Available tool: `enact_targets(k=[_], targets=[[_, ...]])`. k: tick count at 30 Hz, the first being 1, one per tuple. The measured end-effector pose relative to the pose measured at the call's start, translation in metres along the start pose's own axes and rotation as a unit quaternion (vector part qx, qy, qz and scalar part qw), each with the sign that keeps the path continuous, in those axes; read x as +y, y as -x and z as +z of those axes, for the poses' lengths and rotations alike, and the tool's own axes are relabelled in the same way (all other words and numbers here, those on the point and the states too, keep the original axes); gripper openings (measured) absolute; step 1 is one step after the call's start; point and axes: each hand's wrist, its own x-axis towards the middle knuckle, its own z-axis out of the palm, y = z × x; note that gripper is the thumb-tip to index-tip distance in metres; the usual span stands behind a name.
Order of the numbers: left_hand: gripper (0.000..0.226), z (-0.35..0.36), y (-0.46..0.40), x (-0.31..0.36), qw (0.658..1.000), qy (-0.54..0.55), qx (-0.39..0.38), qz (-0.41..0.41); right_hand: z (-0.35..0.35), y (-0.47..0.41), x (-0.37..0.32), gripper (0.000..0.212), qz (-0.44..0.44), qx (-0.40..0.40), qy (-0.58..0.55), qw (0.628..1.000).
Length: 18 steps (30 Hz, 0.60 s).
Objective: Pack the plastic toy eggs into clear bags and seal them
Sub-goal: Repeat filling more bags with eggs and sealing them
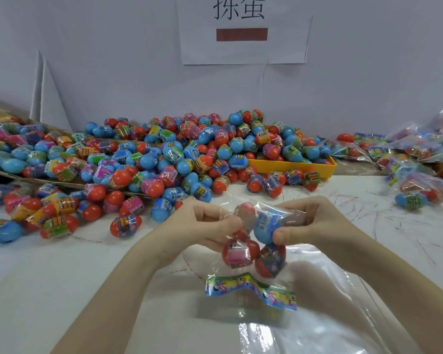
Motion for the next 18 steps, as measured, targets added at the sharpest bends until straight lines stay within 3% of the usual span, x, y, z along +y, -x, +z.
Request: enact_targets(k=[2,4,7,11,13,15,17,18], targets=[[0.017,-0.001,0.0,0.0,0.999,0.028,-0.011,0.014,0.0,0.0,-0.001,0.025,-0.011,-0.008,-0.01,1.0],[0.038,-0.002,0.0,0.0,0.998,0.052,-0.026,0.025,0.0,0.0,-0.001,0.027,-0.018,-0.015,-0.027,0.999],[0.052,-0.002,-0.001,-0.001,0.996,0.068,-0.045,0.02,0.0,0.002,-0.003,0.01,0.013,-0.006,-0.041,0.999],[0.036,0.001,0.0,0.002,0.996,0.059,-0.056,-0.026,-0.007,0.004,-0.01,0.02,0.113,-0.093,-0.009,0.989],[0.039,0.001,0.001,0.005,0.996,0.083,-0.016,-0.036,-0.018,0.007,-0.016,0.015,0.128,-0.097,0.02,0.987],[0.039,-0.001,-0.002,0.006,0.988,0.121,0.091,-0.005,-0.037,0.009,-0.026,0.007,0.088,0.01,-0.036,0.995],[0.024,-0.003,-0.005,0.005,0.959,0.136,0.243,0.052,-0.066,0.012,-0.03,0.017,-0.02,0.22,-0.147,0.964],[0.012,-0.004,-0.007,0.002,0.937,0.112,0.32,0.085,-0.077,0.013,-0.03,0.024,-0.059,0.295,-0.123,0.946]])
